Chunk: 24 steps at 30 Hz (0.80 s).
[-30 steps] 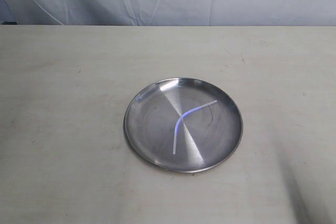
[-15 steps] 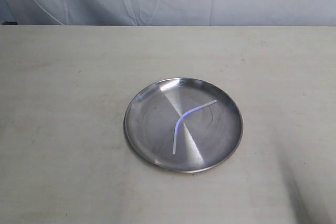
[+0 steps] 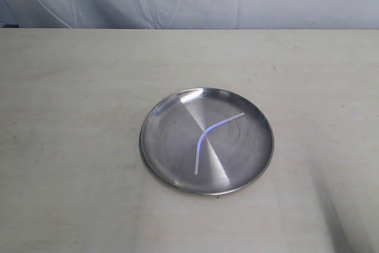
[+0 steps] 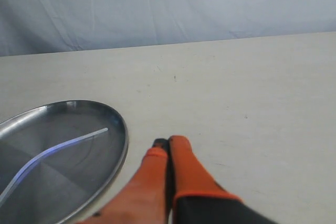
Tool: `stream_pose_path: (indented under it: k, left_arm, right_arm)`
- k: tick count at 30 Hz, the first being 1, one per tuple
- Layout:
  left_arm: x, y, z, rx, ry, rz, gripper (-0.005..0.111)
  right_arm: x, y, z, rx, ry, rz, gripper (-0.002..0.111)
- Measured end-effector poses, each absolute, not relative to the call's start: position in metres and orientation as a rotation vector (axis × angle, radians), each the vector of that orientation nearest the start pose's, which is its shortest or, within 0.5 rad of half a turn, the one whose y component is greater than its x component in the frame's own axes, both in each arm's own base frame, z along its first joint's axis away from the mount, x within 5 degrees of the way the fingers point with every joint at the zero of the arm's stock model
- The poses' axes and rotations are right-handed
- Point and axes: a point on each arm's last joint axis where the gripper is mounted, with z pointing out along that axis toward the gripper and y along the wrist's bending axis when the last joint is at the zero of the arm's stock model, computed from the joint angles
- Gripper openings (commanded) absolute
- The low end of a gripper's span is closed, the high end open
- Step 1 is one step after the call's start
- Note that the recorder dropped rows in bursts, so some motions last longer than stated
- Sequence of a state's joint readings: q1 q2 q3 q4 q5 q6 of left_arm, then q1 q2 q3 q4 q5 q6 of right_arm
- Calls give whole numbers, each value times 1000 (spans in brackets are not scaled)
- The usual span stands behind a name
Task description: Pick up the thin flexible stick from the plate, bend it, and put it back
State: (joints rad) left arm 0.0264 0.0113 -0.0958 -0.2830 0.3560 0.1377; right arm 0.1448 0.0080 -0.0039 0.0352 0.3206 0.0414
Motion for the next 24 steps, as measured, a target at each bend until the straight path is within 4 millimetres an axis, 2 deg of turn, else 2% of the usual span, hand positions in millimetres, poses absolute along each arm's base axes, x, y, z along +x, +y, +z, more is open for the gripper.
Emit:
stream_pose_path:
  k: [6,8,17,24]
  left_arm:
    - [54,-7,187,-110,1811,-183,0]
    - [54,-7,184,-108,1820,-178,0]
    - [56,-1,193,-42,1712,-43,0]
    - [56,0,194,2,1709,19,0]
  right_arm:
    - [54,9,185,-71,1810,166,-1]
    - [54,9,185,-71,1810,166,-1]
    - [54,9,185,-71,1809,166,-1]
    - [54,9,185,-71,1809,166,-1]
